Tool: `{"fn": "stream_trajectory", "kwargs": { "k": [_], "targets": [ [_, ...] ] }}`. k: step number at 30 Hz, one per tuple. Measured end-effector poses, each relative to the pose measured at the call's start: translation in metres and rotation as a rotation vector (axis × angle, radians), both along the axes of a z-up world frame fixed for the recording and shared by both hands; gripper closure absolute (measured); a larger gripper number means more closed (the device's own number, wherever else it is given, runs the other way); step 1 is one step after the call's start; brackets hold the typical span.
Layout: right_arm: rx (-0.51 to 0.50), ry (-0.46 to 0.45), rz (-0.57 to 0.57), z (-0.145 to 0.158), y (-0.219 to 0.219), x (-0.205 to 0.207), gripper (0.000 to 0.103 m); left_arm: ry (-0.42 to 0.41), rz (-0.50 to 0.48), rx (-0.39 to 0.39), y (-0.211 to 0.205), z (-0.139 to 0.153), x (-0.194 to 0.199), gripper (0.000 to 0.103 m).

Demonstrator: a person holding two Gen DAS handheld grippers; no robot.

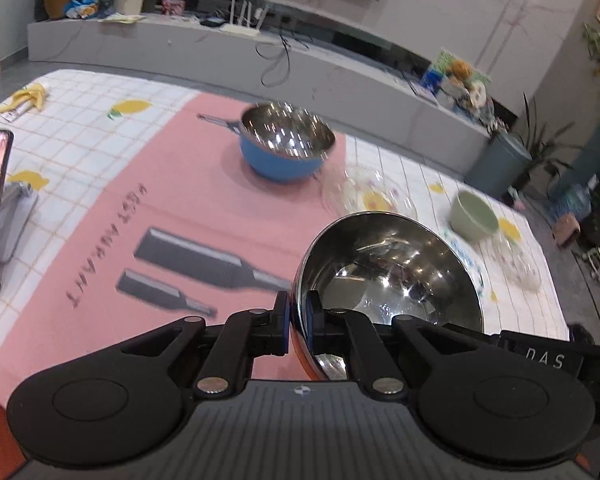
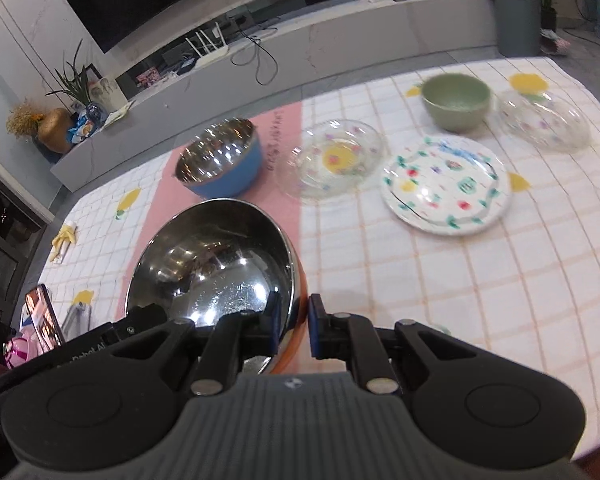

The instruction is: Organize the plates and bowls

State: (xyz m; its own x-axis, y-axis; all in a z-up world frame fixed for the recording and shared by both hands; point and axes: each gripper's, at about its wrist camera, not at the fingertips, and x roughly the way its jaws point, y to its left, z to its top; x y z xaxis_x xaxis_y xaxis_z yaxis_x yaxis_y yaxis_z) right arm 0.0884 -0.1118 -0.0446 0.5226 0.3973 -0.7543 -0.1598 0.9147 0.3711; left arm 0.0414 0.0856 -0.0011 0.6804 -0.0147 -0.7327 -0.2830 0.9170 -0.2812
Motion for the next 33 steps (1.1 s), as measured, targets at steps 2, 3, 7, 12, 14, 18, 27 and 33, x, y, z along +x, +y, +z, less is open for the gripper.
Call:
{"fn": "stream_trajectory", "kwargs": {
  "k": [2,3,7,12,14,18,27,33],
  "targets": [
    [0.008,0.027,-0.004,-0.006,-0.008,-0.006,0.091,0.02,-0.008,0.005,-0.004,-0.004,-0.005,0.095],
    [0.011,0.044,-0.003,-0.009,-0.011,-0.008,0.091,0.029,-0.011,0.012,-0.006,-0.006,-0.007,0.095],
    [0.021,0.092,0.005,-0.023,-0.013,-0.014,0.091,0.065,-0.008,0.026,-0.007,-0.014,-0.013,0.095],
    [0.021,0.128,0.021,-0.038,-0.002,-0.018,0.091,0.096,0.022,0.02,0.003,-0.026,-0.017,0.095],
    [0.023,0.126,0.028,-0.041,0.004,-0.017,0.091,0.098,0.034,0.028,0.005,-0.028,-0.019,0.096],
    [0.028,0.126,0.048,-0.046,0.016,-0.016,0.091,0.101,0.058,0.05,0.013,-0.031,-0.019,0.096],
    [0.01,0.133,0.062,-0.053,0.029,-0.011,0.09,0.126,0.074,0.041,0.023,-0.043,-0.011,0.096],
    [0.004,0.126,0.069,-0.055,0.03,-0.012,0.089,0.128,0.068,0.043,0.024,-0.047,-0.011,0.096]
  ]
}}
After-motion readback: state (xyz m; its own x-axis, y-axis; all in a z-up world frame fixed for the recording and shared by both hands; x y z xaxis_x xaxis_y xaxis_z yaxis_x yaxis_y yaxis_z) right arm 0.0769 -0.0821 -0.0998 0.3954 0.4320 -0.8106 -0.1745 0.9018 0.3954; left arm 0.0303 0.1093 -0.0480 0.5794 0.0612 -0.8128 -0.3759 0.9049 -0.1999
